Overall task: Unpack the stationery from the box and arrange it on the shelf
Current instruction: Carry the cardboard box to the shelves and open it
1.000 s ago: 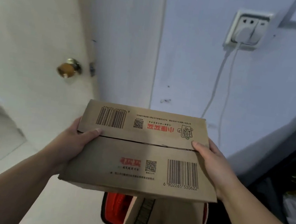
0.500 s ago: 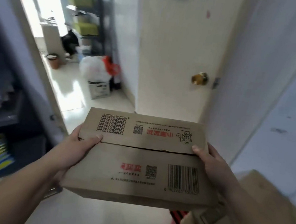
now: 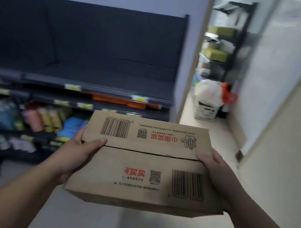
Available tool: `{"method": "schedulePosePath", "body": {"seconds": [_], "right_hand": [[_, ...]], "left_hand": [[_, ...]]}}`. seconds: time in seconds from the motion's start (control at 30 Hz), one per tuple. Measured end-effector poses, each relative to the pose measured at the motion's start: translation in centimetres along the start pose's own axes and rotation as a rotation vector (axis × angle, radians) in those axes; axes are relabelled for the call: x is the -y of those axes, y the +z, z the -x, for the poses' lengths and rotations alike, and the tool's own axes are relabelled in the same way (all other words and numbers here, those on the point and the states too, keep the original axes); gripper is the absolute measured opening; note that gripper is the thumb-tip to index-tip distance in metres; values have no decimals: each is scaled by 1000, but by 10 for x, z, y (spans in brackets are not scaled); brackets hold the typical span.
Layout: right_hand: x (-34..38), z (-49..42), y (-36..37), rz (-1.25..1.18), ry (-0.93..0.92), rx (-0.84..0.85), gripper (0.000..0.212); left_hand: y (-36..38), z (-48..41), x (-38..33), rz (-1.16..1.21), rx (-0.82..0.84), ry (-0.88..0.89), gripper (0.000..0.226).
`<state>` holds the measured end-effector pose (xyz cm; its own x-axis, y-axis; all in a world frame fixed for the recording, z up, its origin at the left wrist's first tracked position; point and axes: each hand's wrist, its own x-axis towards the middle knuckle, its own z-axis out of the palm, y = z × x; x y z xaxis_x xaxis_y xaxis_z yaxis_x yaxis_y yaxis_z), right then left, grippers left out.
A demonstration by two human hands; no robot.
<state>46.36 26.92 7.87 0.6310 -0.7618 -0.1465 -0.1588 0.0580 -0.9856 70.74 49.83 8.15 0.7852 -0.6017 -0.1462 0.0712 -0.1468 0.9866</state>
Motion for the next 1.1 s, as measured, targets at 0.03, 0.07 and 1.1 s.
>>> {"method": "schedulePosePath", "body": {"seconds": [0.03,0.07,1.1], "right_hand": [[3,-11,33,26,-11,38,23],[7,-20,64,47,-17,72,22],[82,-292,684,325,-99,1037,25]], "left_hand": [[-32,-2,2,-1,-35,3,31],[-63,-5,4,0,-77,5,31],[-480,-114,63,301,-1028,-130,50]]}}
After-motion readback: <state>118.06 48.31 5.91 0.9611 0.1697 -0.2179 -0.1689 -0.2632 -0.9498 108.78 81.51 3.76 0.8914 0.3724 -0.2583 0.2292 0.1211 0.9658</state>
